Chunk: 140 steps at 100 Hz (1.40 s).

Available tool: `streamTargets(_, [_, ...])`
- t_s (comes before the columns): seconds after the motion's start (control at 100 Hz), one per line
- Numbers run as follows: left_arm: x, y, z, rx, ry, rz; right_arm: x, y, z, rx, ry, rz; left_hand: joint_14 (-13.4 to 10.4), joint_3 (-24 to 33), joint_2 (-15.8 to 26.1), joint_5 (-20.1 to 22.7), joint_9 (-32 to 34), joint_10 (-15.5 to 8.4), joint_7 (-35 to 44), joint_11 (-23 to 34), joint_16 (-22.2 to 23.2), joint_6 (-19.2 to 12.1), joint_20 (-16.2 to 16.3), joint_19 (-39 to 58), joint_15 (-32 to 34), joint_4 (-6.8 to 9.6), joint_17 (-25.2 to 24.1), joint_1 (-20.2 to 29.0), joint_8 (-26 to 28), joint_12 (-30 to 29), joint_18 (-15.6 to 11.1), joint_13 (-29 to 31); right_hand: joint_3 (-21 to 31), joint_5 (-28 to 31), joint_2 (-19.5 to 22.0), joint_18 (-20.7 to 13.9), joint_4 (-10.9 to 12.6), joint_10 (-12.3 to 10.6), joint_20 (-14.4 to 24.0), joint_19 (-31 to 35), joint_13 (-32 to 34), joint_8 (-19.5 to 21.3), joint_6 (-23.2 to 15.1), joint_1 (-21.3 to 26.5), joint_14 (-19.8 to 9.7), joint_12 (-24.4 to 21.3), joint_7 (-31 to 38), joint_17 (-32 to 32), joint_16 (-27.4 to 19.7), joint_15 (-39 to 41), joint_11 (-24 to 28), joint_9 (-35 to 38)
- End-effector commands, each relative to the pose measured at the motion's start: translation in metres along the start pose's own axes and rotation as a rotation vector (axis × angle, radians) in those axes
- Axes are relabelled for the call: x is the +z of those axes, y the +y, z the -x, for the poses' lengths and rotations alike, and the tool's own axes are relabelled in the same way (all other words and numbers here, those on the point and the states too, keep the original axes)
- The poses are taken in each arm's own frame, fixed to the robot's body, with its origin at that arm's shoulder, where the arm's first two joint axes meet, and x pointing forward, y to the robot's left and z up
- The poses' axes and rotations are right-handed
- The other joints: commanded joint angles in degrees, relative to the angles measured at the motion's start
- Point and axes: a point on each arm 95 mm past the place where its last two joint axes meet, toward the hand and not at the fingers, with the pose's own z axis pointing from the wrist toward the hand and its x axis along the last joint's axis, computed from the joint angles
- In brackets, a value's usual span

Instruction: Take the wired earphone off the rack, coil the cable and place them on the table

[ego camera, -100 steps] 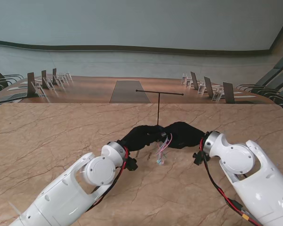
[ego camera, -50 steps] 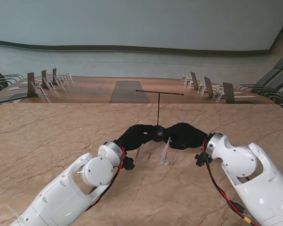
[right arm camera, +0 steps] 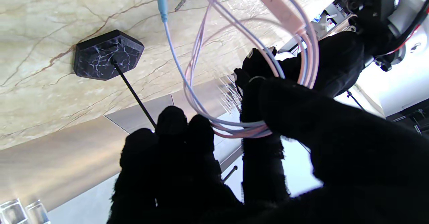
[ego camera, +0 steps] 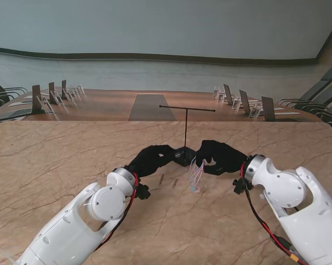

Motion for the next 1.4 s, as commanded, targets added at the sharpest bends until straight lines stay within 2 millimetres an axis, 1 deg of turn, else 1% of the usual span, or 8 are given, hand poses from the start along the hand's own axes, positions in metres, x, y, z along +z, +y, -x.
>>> streamTargets(0.0, [-0.004, 0.002, 0.003, -0.007, -0.004, 0.001, 0.000, 0.000, -0.002, -0.007, 0.000, 0.002, 0.7, -0.2, 2.3, -1.1, -1.0, 0.6, 2.0, 1.8, 1.3, 0.4, 1.4, 1.0, 1.4, 0.30, 0.5, -1.0, 0.9, 1.0, -4.1, -0.5, 7.8, 4.1, -0.1, -8.1, -0.1, -2.1, -2.5, -0.6, -5.4, -0.3, -7.5, 3.6, -1.1, -2.7, 7.3, -3.5, -2.9, -2.9, -1.8, -5.3])
streamTargets(0.2, [-0.009, 0.003, 0.008, -0.012, -0.006, 0.003, 0.001, 0.002, -0.003, -0.027, -0.016, 0.007, 0.7, -0.1, 2.5, -1.0, -0.6, 0.8, 2.2, 2.4, 1.4, 0.6, 1.4, 1.1, 1.5, 0.33, 0.7, -0.9, 0.9, 1.6, -4.0, -0.1, 7.8, 4.3, -0.3, -11.5, -2.0, -7.3, -10.3, -4.2, -14.6, -1.2, -6.5, 4.9, -6.8, -16.5, 7.2, -10.5, -16.6, -8.2, -6.1, -11.9])
streamTargets(0.37, [-0.012, 0.004, 0.012, -0.018, -0.011, 0.006, 0.001, 0.004, -0.005, -0.028, -0.027, -0.004, 0.9, -0.2, 2.5, -1.1, -0.1, 0.9, 2.1, 2.7, 1.4, 0.6, 1.3, 1.2, 1.7, 0.34, 0.8, -0.9, 0.7, 1.9, -3.9, 0.1, 6.4, 3.4, 1.3, -11.7, -1.9, -9.1, -12.4, -7.8, -16.5, -0.5, -6.6, 5.0, -8.6, -20.6, 7.0, -12.1, -20.6, -11.4, -11.0, -11.0])
streamTargets(0.48, [-0.013, 0.004, 0.013, -0.021, -0.008, 0.008, 0.003, 0.005, -0.006, -0.027, -0.026, -0.007, 1.0, -0.1, 2.7, -0.8, 0.6, 1.1, 2.1, 3.2, 1.4, 0.8, 1.3, 1.2, 1.8, 0.36, 1.0, -0.8, 0.7, 2.1, -3.8, 0.3, 4.9, 1.9, 2.9, -11.5, -1.7, -9.8, -12.3, -7.5, -13.9, 0.7, -6.2, 5.5, -8.8, -20.4, 7.6, -11.1, -20.0, -9.8, -10.1, -3.5])
streamTargets(0.65, [-0.016, 0.007, 0.012, -0.037, 0.010, 0.017, 0.007, 0.009, -0.008, -0.030, -0.023, -0.004, 1.5, 0.1, 2.8, -0.6, 2.0, 1.6, 2.9, 5.4, 1.4, 1.3, 1.3, 1.4, 2.0, 0.41, 1.2, -0.4, 0.9, 3.6, -3.3, 0.7, 3.1, 0.3, 4.2, -6.2, -1.0, -3.8, -9.7, -0.7, 0.2, 0.2, -5.2, 6.3, -1.1, -20.2, 9.2, -1.7, -16.6, -3.2, -7.9, 17.1])
streamTargets(0.92, [-0.023, 0.017, 0.006, -0.054, 0.050, 0.045, 0.009, 0.018, -0.012, -0.067, -0.041, 0.035, 1.8, 0.4, 3.6, -2.3, 3.4, 1.2, 9.7, 8.8, 1.4, 1.8, 0.9, 1.8, 3.2, 0.06, 2.0, 1.8, 4.7, 7.2, -3.0, 1.9, 3.3, 0.2, 3.8, 0.8, 0.0, 2.2, -4.4, 6.4, 13.8, -0.1, -6.5, 5.1, 8.4, -15.4, 9.8, 12.7, -12.4, 4.8, -2.3, 28.8])
streamTargets(1.17, [-0.029, 0.026, 0.000, -0.070, 0.080, 0.066, 0.008, 0.027, -0.012, -0.095, -0.086, 0.061, 1.3, -0.4, 5.5, -6.1, 3.8, 0.0, 16.1, 11.4, 1.7, 1.8, 0.5, 2.0, 4.3, -0.50, 2.1, 6.1, 9.4, 9.9, -3.4, 2.3, 3.4, 0.2, 3.8, 4.1, 0.4, 4.4, -2.7, 9.7, 19.8, -0.2, -6.6, 4.8, 11.0, -12.6, 10.1, 20.8, -10.6, 8.3, -0.1, 32.2])
streamTargets(1.39, [-0.032, 0.035, -0.002, -0.083, 0.108, 0.078, 0.008, 0.034, -0.013, -0.095, -0.127, 0.103, 0.2, -0.8, 5.3, -8.8, 2.2, -0.5, 13.6, 10.3, 1.0, 0.2, -0.8, -0.9, 2.7, -0.84, -0.7, 7.4, 8.2, 9.7, -3.6, 0.9, 3.3, 0.2, 3.5, 5.8, 0.6, 5.6, -3.1, 11.6, 22.3, -0.3, -6.3, 5.0, 12.2, -11.3, 10.2, 25.0, -10.0, 9.9, 0.9, 33.4])
